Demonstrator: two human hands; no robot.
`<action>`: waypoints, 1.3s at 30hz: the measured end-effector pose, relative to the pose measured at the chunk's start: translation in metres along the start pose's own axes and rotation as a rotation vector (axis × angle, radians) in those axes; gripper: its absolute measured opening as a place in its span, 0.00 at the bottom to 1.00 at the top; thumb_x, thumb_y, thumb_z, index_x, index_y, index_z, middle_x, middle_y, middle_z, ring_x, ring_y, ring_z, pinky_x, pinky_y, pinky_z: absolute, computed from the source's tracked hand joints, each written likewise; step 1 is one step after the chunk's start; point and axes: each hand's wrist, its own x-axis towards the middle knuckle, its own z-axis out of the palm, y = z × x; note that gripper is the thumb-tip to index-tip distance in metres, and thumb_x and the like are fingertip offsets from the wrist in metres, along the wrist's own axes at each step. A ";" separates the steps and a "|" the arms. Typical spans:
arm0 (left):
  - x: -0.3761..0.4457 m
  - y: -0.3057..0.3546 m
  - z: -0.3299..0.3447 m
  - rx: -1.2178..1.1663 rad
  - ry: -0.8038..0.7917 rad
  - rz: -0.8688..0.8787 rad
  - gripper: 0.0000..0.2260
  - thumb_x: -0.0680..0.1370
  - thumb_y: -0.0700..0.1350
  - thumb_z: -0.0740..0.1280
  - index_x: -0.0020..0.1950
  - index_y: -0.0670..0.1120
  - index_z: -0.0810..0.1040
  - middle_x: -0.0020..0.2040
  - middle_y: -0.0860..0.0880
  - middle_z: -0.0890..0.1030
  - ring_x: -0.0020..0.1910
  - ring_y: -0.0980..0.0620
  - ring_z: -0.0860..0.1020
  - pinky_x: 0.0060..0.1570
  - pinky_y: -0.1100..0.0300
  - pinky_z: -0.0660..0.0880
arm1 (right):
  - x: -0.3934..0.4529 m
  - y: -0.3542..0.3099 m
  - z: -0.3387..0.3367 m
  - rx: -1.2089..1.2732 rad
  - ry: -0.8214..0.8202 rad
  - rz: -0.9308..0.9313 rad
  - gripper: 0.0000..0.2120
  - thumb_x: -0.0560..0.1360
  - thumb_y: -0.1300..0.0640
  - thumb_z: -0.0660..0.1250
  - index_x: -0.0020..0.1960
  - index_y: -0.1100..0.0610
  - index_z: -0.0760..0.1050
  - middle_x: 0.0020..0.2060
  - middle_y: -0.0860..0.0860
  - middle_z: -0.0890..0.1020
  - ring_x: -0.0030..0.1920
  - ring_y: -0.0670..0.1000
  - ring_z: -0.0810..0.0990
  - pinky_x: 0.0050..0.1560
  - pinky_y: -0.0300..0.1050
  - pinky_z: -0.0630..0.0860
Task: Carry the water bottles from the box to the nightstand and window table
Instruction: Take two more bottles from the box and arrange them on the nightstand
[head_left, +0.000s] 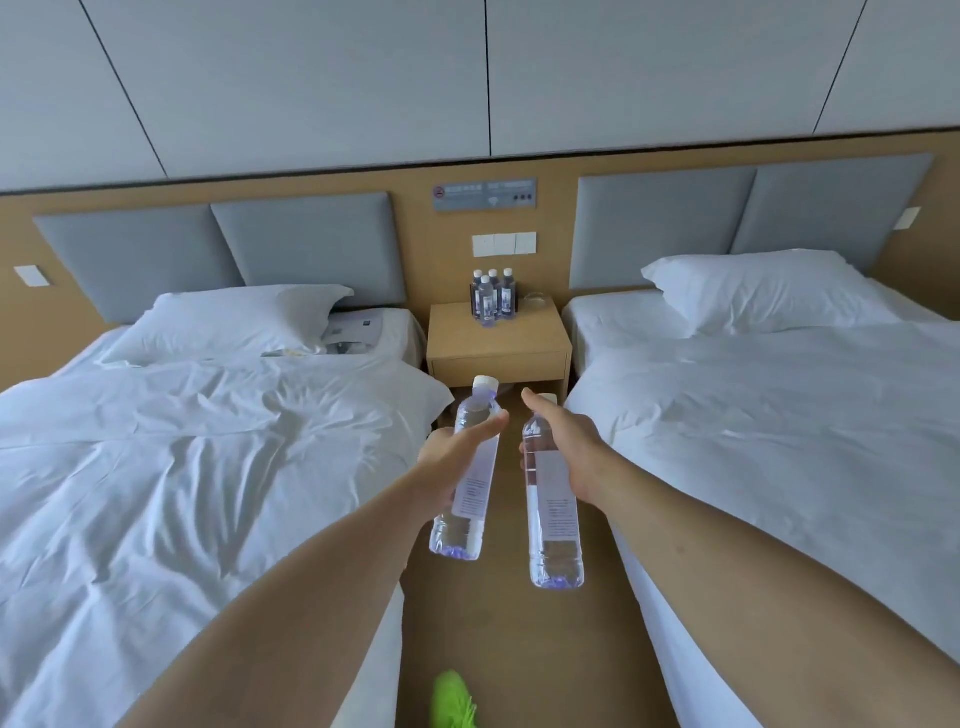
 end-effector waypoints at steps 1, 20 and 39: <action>0.020 0.010 -0.004 -0.002 -0.004 0.014 0.30 0.63 0.75 0.72 0.53 0.53 0.78 0.52 0.45 0.83 0.50 0.43 0.82 0.60 0.40 0.77 | 0.019 -0.012 0.004 0.006 0.006 -0.011 0.33 0.67 0.30 0.73 0.56 0.57 0.81 0.45 0.57 0.87 0.49 0.59 0.86 0.63 0.60 0.78; 0.364 0.176 -0.067 -0.040 -0.029 0.015 0.46 0.55 0.78 0.72 0.64 0.51 0.73 0.54 0.48 0.80 0.51 0.44 0.79 0.59 0.41 0.75 | 0.329 -0.220 0.060 0.088 0.073 -0.042 0.36 0.63 0.28 0.73 0.58 0.56 0.80 0.51 0.59 0.87 0.56 0.61 0.84 0.64 0.58 0.76; 0.678 0.267 -0.006 -0.095 0.107 -0.178 0.37 0.64 0.74 0.74 0.62 0.49 0.73 0.52 0.49 0.79 0.48 0.48 0.77 0.52 0.46 0.73 | 0.673 -0.328 0.009 0.057 -0.007 0.107 0.37 0.63 0.25 0.73 0.59 0.53 0.81 0.58 0.53 0.84 0.60 0.57 0.81 0.62 0.57 0.77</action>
